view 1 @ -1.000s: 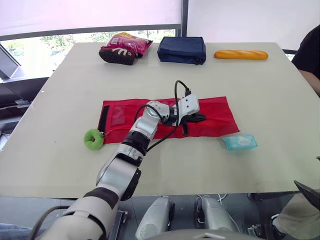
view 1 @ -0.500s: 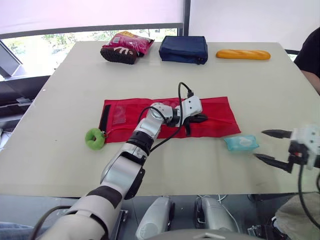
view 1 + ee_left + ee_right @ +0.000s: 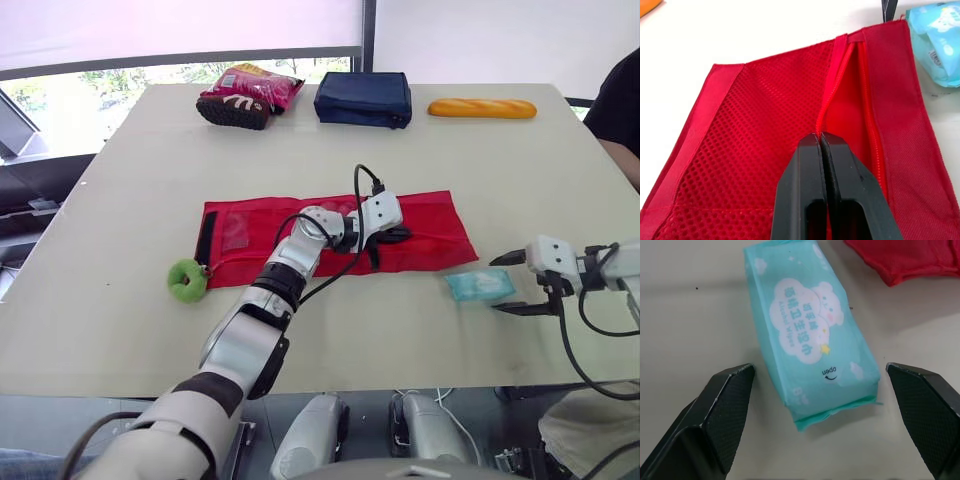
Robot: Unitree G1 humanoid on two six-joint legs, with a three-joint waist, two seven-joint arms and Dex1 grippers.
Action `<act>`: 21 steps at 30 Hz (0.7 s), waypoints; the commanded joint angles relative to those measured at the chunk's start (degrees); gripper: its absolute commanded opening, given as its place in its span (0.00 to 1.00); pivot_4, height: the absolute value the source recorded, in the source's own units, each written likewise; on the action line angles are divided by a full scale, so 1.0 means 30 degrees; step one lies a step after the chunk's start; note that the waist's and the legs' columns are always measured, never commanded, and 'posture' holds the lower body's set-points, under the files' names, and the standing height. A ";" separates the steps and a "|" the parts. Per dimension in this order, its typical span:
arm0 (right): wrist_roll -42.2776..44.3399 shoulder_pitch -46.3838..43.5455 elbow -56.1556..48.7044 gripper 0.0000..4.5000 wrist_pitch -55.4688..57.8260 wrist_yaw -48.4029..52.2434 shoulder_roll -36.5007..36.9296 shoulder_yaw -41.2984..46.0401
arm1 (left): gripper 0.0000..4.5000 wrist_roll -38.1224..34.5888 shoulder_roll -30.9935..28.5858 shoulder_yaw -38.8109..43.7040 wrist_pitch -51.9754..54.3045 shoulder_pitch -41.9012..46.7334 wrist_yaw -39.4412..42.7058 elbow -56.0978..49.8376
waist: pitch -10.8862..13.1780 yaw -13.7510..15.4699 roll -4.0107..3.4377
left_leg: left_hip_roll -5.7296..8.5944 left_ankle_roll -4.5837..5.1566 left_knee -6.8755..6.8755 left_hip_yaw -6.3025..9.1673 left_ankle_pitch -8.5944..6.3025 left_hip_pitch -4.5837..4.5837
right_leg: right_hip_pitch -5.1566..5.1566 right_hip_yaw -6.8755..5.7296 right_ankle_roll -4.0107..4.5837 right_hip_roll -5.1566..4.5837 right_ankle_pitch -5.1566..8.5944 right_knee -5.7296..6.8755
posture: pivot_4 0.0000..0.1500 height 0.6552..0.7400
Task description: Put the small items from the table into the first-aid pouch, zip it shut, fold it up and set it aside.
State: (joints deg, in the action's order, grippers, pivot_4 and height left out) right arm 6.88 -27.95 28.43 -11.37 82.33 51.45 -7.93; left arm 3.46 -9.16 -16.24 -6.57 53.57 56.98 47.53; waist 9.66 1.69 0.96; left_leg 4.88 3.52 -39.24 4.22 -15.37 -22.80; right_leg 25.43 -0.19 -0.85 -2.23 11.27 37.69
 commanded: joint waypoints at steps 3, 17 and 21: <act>-0.0715 -0.0510 0.1336 0.77 -0.1116 0.0724 -0.0201 -0.0519 | 0.00 -0.0014 -0.0154 0.0192 -0.0030 -0.0113 -0.0178 -0.1027 | -0.0002 -0.0041 0.0003 | 0.0000 0.0000 -0.0001 0.0004 0.0000 0.0000 | -0.0001 -0.0003 0.0001 0.0000 -0.0001 0.0001 | 1.00 0.99; 0.3566 0.6373 -0.9608 0.02 0.7184 -0.2080 0.1458 0.3813 | 0.00 -0.0037 0.0286 0.0098 -0.0230 0.0092 -0.0295 -0.0523 | -0.0011 0.0059 -0.0024 | 0.0002 0.0001 -0.0004 0.0014 -0.0004 -0.0028 | 0.0019 0.0004 0.0002 -0.0012 -0.0003 0.0010 | 1.00 0.99; 0.4570 0.8215 -1.6407 0.02 1.2762 -0.6183 0.0931 0.4783 | 0.00 -0.0249 0.0745 0.0194 0.0074 0.0214 -0.0250 -0.0611 | -0.0015 0.0052 -0.0031 | -0.0005 -0.0001 -0.0009 0.0012 -0.0004 -0.0039 | 0.0039 0.0015 0.0000 -0.0007 -0.0002 0.0030 | 1.00 0.99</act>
State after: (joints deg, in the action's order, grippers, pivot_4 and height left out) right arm 18.79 -2.74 -12.35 20.49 69.56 54.70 3.45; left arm 3.33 -7.74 -16.22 -6.42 53.14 56.42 46.95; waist 9.62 1.85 0.87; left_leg 4.87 3.52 -39.27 4.25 -15.38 -22.91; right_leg 25.55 -0.14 -0.85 -2.26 11.27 37.80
